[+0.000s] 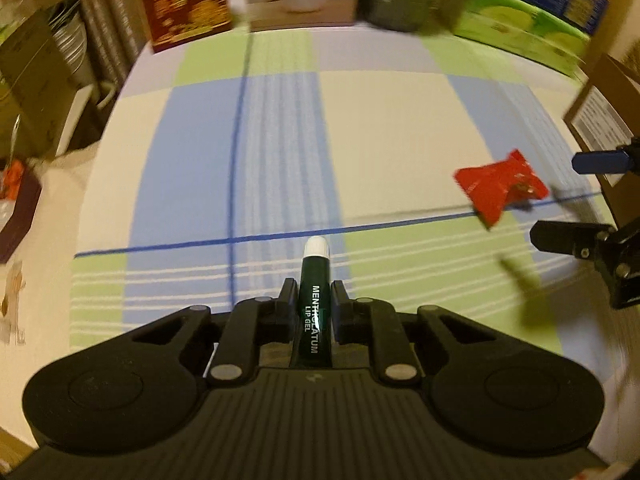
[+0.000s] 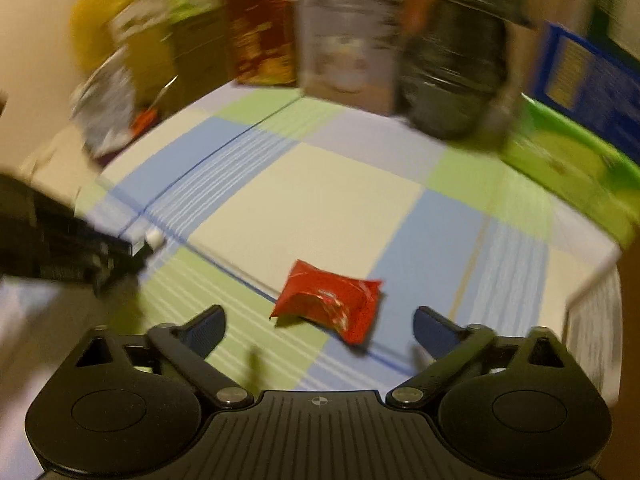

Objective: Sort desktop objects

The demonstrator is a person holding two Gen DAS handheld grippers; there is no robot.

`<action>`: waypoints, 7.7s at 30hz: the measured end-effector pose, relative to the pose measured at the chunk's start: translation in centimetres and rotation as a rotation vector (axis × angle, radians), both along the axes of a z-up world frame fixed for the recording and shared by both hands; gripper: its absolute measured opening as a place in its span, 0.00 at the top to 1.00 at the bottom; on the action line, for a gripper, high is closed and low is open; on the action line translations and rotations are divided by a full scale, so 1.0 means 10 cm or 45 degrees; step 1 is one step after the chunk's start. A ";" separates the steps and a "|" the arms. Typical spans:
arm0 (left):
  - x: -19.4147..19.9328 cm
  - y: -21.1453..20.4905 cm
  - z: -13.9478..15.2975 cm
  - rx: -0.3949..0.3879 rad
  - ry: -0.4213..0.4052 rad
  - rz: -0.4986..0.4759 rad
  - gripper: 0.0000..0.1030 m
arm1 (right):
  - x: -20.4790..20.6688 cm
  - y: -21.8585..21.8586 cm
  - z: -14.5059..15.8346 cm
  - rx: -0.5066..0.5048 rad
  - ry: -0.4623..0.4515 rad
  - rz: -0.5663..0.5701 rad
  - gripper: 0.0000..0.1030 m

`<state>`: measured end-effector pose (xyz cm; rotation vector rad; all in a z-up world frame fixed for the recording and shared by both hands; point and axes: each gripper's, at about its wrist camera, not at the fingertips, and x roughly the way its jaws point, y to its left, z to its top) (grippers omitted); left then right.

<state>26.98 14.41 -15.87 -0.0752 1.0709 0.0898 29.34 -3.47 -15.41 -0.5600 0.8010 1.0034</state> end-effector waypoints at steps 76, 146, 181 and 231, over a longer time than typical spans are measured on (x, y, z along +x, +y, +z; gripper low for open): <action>-0.89 -1.48 0.11 -0.057 0.093 -0.261 0.88 | -1.15 -2.26 0.29 0.144 0.326 -0.590 0.70; 1.10 -3.82 1.06 -0.140 -0.219 -0.452 0.88 | 1.18 -3.28 0.91 0.350 0.181 -0.662 0.70; 1.87 -3.81 0.61 -0.123 -0.091 -0.355 0.83 | 1.74 -3.04 0.53 0.272 0.288 -0.672 0.70; 0.07 -3.44 1.50 0.088 -0.358 -0.117 0.05 | 0.19 -3.72 1.22 0.366 -0.017 -0.763 0.02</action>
